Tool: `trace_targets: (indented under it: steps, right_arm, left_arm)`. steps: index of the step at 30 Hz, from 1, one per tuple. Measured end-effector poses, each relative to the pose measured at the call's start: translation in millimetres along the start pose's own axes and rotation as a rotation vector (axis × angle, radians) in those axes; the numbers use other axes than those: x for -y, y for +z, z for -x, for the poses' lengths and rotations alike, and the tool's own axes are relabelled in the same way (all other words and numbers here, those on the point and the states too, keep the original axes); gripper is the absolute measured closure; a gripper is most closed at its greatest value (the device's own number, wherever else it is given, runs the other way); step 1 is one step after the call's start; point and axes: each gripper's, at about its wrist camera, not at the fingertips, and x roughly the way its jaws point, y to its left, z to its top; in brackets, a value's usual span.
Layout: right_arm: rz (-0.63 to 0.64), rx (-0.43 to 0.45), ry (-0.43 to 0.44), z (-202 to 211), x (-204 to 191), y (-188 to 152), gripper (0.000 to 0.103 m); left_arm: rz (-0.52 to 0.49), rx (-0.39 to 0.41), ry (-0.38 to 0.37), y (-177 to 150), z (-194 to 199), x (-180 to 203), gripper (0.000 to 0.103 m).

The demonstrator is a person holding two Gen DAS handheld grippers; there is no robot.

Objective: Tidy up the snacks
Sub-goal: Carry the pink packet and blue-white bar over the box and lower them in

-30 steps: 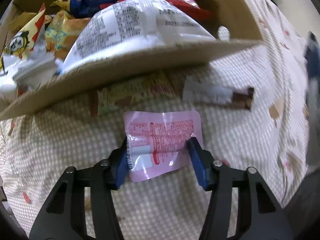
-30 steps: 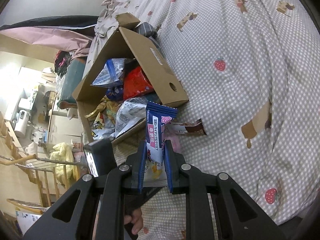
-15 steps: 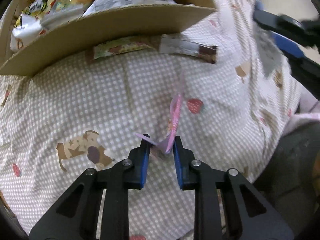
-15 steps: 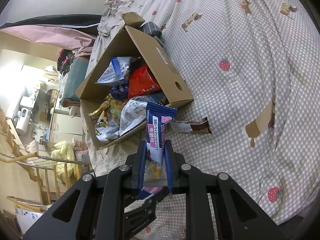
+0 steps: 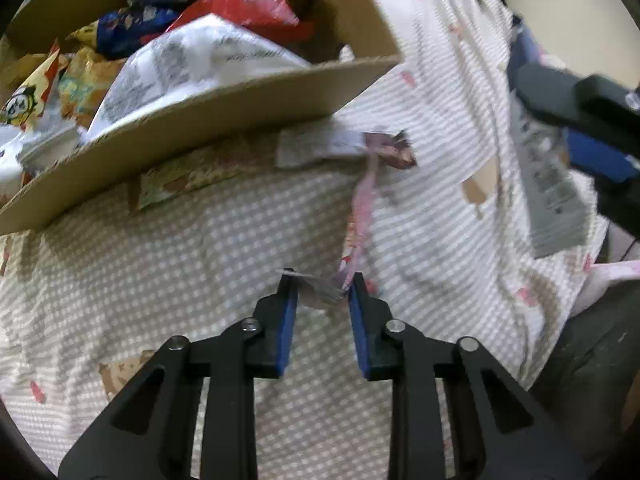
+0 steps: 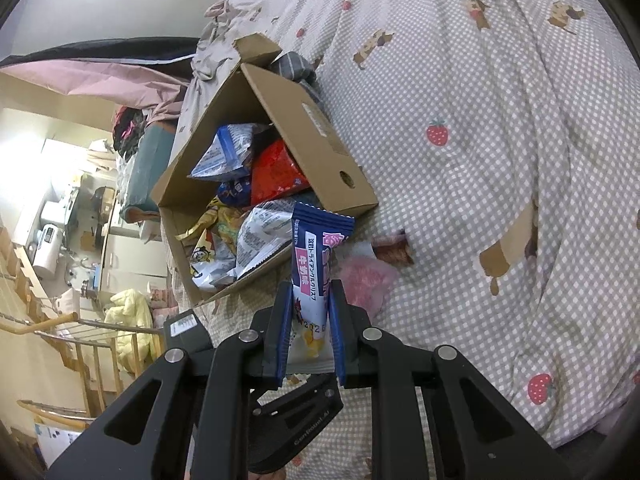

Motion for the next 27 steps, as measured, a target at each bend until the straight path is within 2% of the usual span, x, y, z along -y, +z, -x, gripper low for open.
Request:
trace_targets:
  steps: [3, 8, 12, 15, 17, 21, 27]
  right_arm:
    - [-0.006, 0.007, 0.002, 4, 3, 1, 0.084]
    - [0.000, 0.013, 0.004, 6, 0, 1, 0.084]
    - [0.014, 0.011, -0.004, 5, -5, 0, 0.084]
    - [0.022, 0.015, -0.004, 4, -9, -2, 0.084]
    - [0.024, 0.021, -0.004, 5, -10, -3, 0.084]
    - [0.053, 0.027, 0.005, 4, -18, -6, 0.084]
    - [0.151, 0.043, 0.004, -1, -41, -5, 0.084]
  left_arm:
    - [-0.032, 0.039, -0.021, 1, 12, 4, 0.092]
    - [-0.027, 0.101, -0.048, -26, 59, -10, 0.099]
    - [-0.018, 0.169, -0.063, -45, 101, -20, 0.099]
    - [0.014, 0.223, -0.062, -44, 122, -40, 0.099]
    - [0.041, 0.257, -0.048, -35, 136, -47, 0.099]
    - [0.085, 0.357, 0.038, -34, 168, -63, 0.099]
    - [0.158, 0.431, 0.140, -13, 196, -104, 0.099]
